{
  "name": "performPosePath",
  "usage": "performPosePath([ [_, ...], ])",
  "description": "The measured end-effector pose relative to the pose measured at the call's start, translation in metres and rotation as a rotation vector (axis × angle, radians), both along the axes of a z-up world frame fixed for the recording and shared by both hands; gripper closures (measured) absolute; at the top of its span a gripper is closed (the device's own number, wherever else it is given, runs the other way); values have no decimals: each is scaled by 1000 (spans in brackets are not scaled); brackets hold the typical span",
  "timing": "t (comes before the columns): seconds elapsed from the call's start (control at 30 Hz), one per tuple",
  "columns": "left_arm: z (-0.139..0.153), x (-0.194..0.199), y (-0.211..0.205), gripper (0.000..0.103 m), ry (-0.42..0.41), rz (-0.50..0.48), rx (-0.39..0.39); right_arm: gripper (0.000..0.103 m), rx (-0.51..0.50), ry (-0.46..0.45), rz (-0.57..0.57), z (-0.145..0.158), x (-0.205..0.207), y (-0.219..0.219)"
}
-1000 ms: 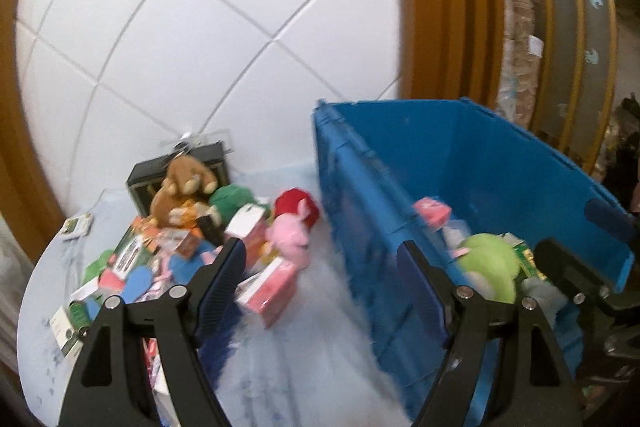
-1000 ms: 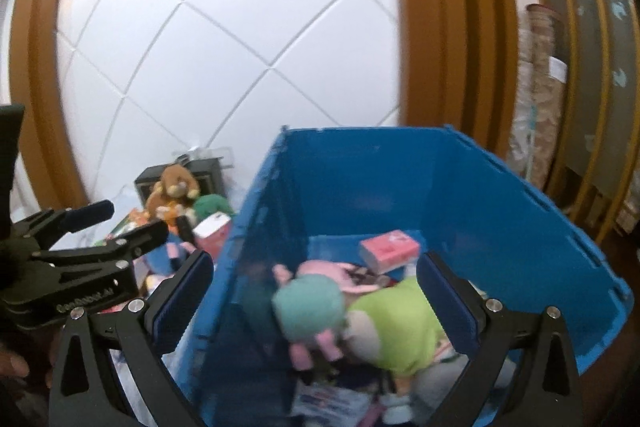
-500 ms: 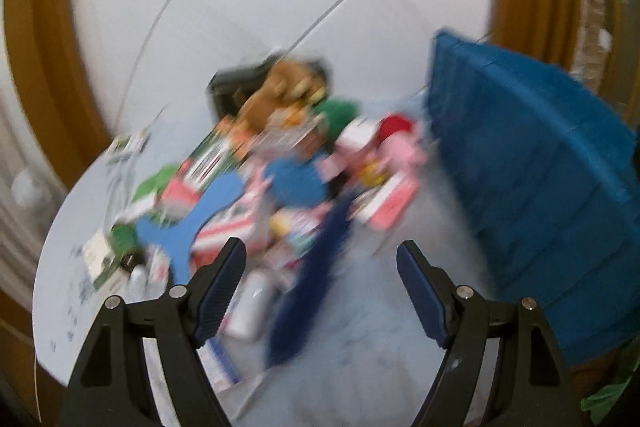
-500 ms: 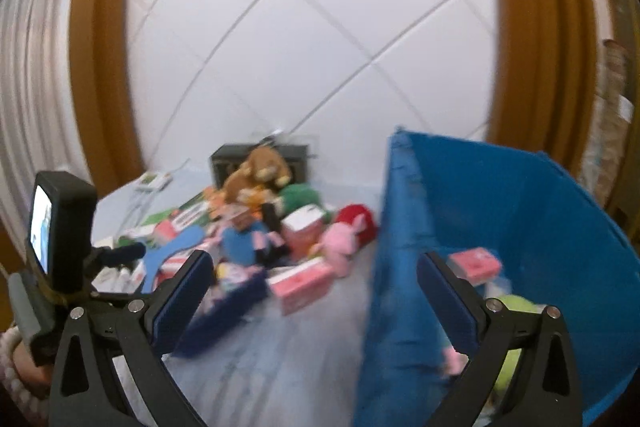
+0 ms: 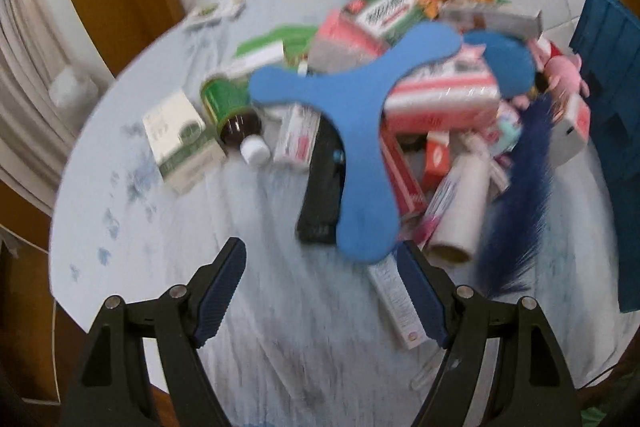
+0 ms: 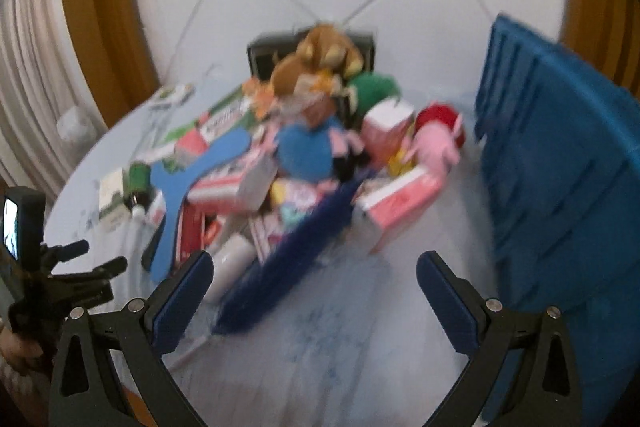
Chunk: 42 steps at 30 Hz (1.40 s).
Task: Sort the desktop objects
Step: 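Move both tools back toward the pile on the table, then grasp the blue-white ointment box with the left tool while the right tool grasps the white roll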
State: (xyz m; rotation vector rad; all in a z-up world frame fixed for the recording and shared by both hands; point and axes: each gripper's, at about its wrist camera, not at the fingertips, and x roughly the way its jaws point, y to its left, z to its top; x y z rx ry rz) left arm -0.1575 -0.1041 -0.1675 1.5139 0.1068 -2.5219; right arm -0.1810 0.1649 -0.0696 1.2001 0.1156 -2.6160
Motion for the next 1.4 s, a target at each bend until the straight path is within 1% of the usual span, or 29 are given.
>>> performPosePath([
  [0.1,-17,-1,6,25,-28,-12,51,0,27,-53,6,-25,-7,-11],
  [0.2,-30,-3,16,25,-48,-22,101,0,28,-108,17,-45,-11,-15],
  [0.27,-43,-7,24,25,-64,-21,130,0,28,-133,25,-56,-13,-16],
  [0.37,-61,-12,33,26,-93,-21,150,0,26,-148,40,-64,-13,-16],
  [0.4,-69,-12,36,28,-109,-19,143,0,21,-151,47,-67,-14,-17],
  [0.47,-80,-10,35,53,-128,-17,163,0,7,-172,67,-74,-18,-19],
  [0.5,-83,-8,32,58,-136,-5,164,0,0,-184,83,-76,-19,-22],
  [0.53,-81,-5,29,63,-121,3,144,0,-4,-195,99,-78,-20,-25],
  [0.57,-80,-3,25,65,-118,11,122,0,-2,-205,115,-80,-21,-31],
  [0.7,-80,2,3,64,-112,49,131,0,1,-209,183,-89,-24,-63],
  [0.73,-79,2,0,64,-109,50,129,6,-6,-215,193,-91,-25,-69],
  [0.77,-78,2,-2,64,-104,51,125,14,-11,-222,202,-93,-28,-78],
  [0.8,-78,1,-4,64,-101,50,127,36,-14,-228,209,-95,-30,-85],
  [0.83,-79,0,-5,64,-102,49,132,48,-15,-236,214,-98,-34,-92],
  [1.0,-80,-11,-5,64,-94,21,146,47,-15,-325,203,-127,-54,-119],
  [1.1,-80,-12,1,64,-87,-7,163,41,-10,-372,185,-143,-61,-126],
  [1.2,-80,-5,3,64,-84,-11,179,40,-21,-412,177,-160,-64,-129],
  [1.23,-79,0,2,64,-86,-5,189,48,-30,-420,174,-162,-63,-128],
  [1.3,-79,10,-1,64,-92,5,209,55,-35,-431,176,-162,-58,-124],
  [1.4,-78,24,-3,64,-101,16,193,64,10,-428,191,-157,-50,-114],
])
